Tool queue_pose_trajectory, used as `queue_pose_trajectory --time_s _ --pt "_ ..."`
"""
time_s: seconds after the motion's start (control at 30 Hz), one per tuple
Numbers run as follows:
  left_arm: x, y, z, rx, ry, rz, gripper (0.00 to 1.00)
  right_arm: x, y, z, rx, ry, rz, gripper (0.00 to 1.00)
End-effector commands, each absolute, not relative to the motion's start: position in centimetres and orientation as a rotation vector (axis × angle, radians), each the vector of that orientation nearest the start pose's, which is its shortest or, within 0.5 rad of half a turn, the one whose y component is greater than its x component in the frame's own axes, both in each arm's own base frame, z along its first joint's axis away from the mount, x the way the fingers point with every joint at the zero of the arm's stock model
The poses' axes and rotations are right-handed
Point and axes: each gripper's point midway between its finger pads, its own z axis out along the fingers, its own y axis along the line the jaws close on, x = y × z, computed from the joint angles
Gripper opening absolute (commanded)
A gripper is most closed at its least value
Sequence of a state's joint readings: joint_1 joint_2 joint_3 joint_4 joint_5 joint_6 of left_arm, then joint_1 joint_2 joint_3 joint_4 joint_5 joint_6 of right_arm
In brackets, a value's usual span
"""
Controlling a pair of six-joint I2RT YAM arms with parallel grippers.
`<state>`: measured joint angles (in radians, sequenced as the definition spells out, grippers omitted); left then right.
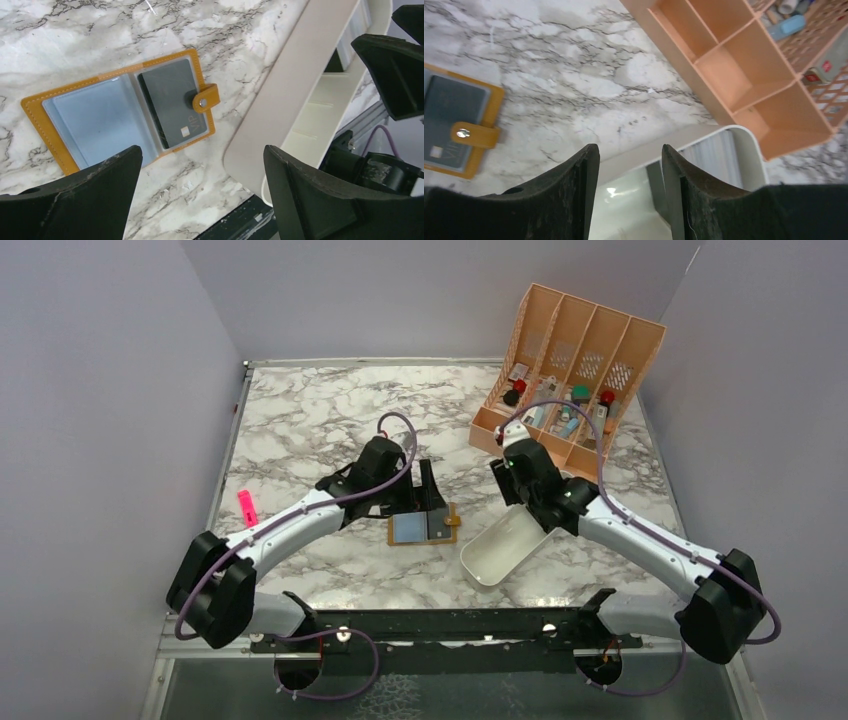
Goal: Put the credit cards into the card holder
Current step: Insert the credit card into the card holder, then pick up the credit card from the storage box.
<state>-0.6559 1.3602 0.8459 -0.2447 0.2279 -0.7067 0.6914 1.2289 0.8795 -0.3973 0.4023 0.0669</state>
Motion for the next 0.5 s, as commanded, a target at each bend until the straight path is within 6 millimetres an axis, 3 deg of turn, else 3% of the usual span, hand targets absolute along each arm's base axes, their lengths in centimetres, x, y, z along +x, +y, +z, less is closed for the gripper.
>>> queue_pose_trajectory --time_s 0.0,0.07,0.17,0.3,0.47 --pt "24.0 -26.0 14.3 0.148 2.448 -0.860 0.98 29.3 11.6 15.9 -0.601 2.128 -0.297 0.54" --pt "23.6 -25.7 14.8 0.186 2.439 -0.853 0.99 29.1 12.3 16.3 -0.686 2.074 -0.240 0.54" --pt "22.9 -24.9 15.2 0.249 2.440 -0.820 0.99 29.2 11.4 16.5 -0.720 2.046 -0.304 0.54" --pt "22.8 -23.3 15.2 0.269 2.426 -0.728 0.99 29.0 8.9 14.0 -0.813 2.111 -0.495 0.54" --pt "23.3 -22.0 15.4 0.271 2.381 -0.650 0.99 27.6 8.9 11.7 -0.955 2.183 -0.478 0.57"
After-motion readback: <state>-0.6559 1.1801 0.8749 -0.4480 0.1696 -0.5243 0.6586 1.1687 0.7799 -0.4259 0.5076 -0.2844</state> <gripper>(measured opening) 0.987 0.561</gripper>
